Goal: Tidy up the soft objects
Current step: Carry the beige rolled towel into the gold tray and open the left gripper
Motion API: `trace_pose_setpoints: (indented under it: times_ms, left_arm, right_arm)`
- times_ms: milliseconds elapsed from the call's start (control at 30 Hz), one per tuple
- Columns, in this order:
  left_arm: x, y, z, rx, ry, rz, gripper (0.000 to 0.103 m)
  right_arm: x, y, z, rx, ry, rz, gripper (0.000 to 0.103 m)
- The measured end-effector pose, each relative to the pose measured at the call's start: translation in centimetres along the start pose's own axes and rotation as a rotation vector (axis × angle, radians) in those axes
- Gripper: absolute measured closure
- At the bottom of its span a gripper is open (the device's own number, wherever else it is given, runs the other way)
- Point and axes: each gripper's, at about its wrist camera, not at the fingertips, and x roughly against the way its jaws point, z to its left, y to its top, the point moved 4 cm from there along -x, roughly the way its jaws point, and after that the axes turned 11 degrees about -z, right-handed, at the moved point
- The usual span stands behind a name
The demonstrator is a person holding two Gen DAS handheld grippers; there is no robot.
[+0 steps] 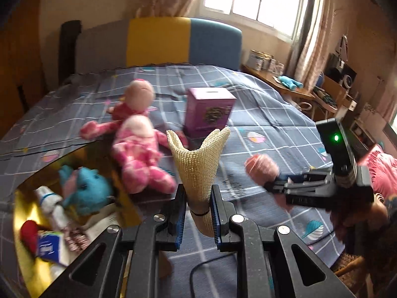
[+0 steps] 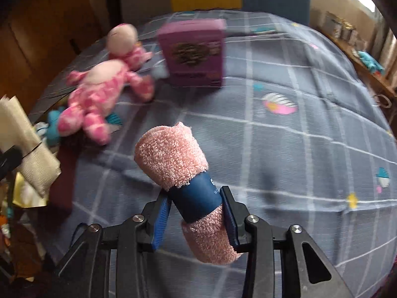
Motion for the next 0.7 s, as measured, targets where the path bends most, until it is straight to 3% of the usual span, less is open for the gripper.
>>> trace_pose_setpoints:
  times_ms: [100, 233, 533, 700]
  left_arm:
    - [1.1, -0.6, 1.9, 0.022, 0.032, -0.008, 0.084]
    - [2.3, -1.4, 4.5, 0.056, 0.075, -0.014, 0.084]
    - [5.0, -3.9, 10.9, 0.176, 0.160, -0.014, 0.084]
    - [6.1, -5.2, 16.2, 0.310, 0.224, -0.005, 0.084]
  right_arm:
    - [-1.3, -1.0, 3.0, 0.025, 0.042, 0.030, 0.064]
    - [-3.4, -2.8, 5.0, 0.057, 0.025, 0.067, 0.063]
    - [-4.4, -3.6, 5.3, 0.093, -0.020, 0.031, 0.062]
    - [-4.3, -3.8, 5.5, 0.103, -0.042, 0.009, 0.062]
